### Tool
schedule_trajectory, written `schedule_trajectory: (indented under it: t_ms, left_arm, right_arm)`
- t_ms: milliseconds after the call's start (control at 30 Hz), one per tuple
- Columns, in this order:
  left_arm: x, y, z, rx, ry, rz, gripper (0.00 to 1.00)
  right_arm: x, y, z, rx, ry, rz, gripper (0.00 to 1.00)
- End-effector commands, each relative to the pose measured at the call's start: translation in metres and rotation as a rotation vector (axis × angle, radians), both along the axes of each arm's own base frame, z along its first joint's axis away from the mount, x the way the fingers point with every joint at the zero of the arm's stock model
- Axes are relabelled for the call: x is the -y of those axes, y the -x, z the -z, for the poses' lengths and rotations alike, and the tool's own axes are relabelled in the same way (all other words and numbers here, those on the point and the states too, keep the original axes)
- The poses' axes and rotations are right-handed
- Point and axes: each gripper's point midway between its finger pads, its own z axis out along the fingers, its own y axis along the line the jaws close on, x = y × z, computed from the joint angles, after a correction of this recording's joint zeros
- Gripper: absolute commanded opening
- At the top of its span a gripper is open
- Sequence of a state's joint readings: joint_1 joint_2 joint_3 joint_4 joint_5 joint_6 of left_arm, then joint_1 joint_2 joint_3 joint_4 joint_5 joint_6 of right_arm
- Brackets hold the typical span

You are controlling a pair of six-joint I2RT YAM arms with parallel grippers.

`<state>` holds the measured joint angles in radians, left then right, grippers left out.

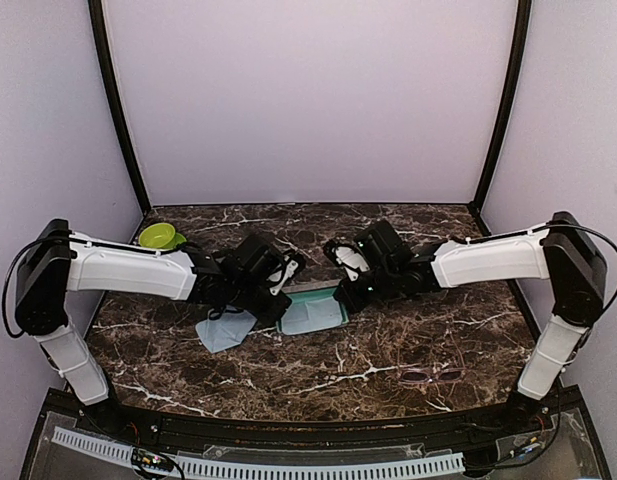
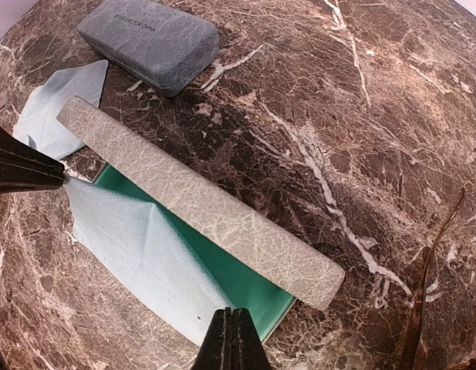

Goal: Organize the sunglasses
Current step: Place the folded cleaning cloth in the sunglasses case.

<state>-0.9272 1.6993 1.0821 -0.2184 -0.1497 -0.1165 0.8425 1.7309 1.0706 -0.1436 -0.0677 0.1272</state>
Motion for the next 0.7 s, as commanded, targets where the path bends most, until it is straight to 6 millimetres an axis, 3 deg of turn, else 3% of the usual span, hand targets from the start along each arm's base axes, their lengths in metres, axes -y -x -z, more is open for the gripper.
schedule_trajectory:
  t_ms: [0, 667]
  left_arm:
    - [-0.001, -0.007, -0.004, 0.013, -0.016, -0.015, 0.0]
    - [-0.002, -0.011, 0.014, 0.01, -0.05, -0.026, 0.0]
  right_arm:
    - [0.0, -0.011, -0.002, 0.022, 0.012, 0.011, 0.0]
    - [0.001, -0.018, 0.01, 0.027, 0.041, 0.035, 0.0]
